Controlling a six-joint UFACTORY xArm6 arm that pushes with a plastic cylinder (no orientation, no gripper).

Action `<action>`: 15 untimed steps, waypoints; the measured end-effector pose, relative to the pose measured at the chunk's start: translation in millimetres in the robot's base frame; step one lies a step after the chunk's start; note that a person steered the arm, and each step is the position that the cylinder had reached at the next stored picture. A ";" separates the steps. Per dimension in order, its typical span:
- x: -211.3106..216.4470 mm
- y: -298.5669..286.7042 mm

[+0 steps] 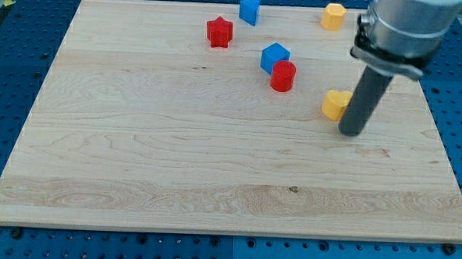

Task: Move the heart to the bottom right of the hexagon

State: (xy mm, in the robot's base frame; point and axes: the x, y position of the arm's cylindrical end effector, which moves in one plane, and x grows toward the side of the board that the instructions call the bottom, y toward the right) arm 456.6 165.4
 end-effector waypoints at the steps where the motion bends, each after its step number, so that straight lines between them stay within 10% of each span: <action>1: -48.4 0.0; 3: -9.4 8.7; 6: -95.5 1.1; 8: -45.2 -13.9; 11: -130.0 -7.4; 15: -114.3 -79.5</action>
State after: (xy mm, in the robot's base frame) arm 342.3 85.9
